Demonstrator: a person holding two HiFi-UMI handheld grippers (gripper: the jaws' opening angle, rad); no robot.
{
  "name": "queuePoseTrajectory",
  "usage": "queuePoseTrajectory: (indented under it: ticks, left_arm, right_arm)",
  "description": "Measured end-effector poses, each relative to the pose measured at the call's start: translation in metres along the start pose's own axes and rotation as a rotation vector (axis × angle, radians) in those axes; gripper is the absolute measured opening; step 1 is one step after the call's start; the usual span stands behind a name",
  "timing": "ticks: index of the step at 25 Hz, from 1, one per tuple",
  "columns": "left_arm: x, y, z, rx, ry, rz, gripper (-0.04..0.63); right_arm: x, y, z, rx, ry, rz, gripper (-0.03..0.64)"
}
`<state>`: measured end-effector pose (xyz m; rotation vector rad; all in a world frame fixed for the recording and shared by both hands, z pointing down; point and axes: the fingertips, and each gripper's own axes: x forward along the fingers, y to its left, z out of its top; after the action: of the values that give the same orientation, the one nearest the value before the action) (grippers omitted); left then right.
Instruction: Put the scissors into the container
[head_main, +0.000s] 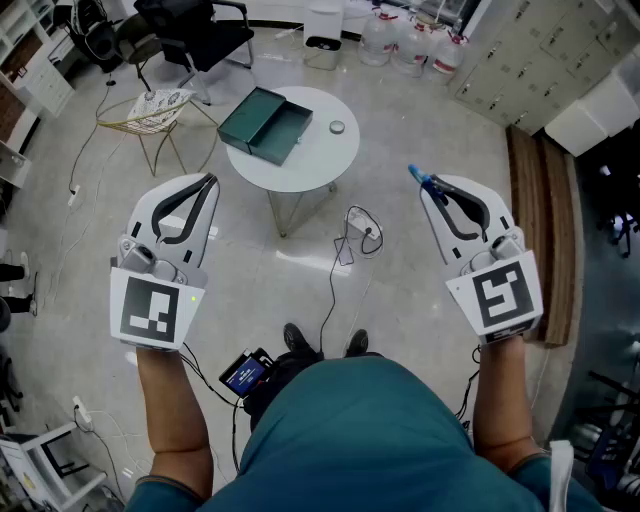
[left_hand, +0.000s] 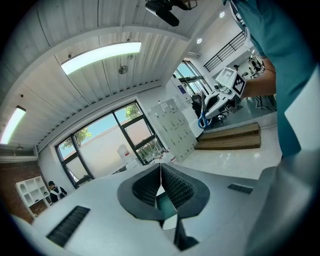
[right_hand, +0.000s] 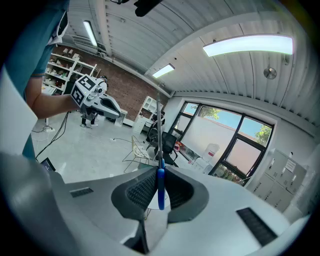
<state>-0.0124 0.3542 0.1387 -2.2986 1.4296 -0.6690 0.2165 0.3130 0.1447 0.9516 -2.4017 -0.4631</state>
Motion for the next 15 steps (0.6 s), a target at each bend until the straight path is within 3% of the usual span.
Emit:
queuePoseTrajectory:
  ticks: [15]
  left_arm:
    - [0.001,0.04,-0.034,-0.01,-0.017,-0.02,0.021]
  right_arm:
    - [0.043,0.013,0.024,0.06,0.001,-0.027,0.063]
